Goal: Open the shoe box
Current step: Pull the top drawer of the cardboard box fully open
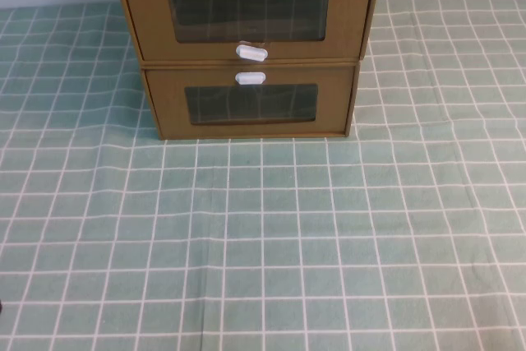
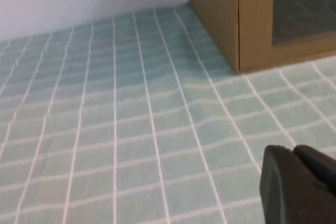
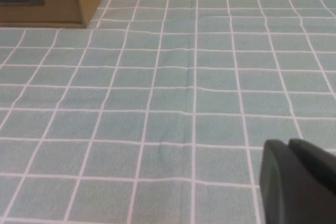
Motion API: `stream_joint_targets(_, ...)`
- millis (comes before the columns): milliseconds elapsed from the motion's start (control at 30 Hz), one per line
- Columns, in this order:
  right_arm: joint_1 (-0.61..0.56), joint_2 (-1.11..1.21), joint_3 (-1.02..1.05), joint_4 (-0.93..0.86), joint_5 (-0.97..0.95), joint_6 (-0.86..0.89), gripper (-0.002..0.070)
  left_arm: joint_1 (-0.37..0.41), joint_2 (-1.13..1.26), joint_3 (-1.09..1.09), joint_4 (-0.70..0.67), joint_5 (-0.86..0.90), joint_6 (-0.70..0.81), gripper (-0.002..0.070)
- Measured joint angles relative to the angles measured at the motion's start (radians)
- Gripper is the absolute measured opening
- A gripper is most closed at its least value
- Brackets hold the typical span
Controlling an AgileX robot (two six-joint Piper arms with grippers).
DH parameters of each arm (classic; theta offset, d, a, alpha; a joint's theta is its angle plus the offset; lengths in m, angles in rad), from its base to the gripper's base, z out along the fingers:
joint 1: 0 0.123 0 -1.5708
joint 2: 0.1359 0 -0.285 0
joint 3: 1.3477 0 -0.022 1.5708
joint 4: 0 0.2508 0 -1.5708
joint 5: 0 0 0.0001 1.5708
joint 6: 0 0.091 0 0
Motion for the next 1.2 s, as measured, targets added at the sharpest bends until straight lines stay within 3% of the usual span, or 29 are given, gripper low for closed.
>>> stream_joint_targets(367, 0.000, 0.000, 0.000, 0.002, -0.015, 0.000, -0.0014, 0.000, 0.000, 0.000, -0.004, -0.369, -0.005, -0.0005)
stream_joint_targets(567, 0.000, 0.000, 0.000, 0.004, -0.017, 0.000, -0.0014, 0.000, 0.000, 0.000, -0.004, -0.401, -0.011, -0.0005)
stream_joint_targets(700, 0.000, 0.000, 0.000, 0.007, -0.017, 0.000, -0.0014, 0.000, 0.000, 0.000, -0.004, -0.261, -0.063, -0.0005)
stream_joint_targets(900, 0.000, 0.000, 0.000, 0.010, -0.017, 0.000, -0.0014, 0.000, 0.000, 0.002, -0.006, 0.099, -0.106, -0.0005)
stream_joint_targets(1200, 0.000, 0.000, 0.000, 0.011, -0.017, 0.000, -0.0013, 0.000, 0.000, 0.002, -0.007, 0.126, -0.114, -0.0005)
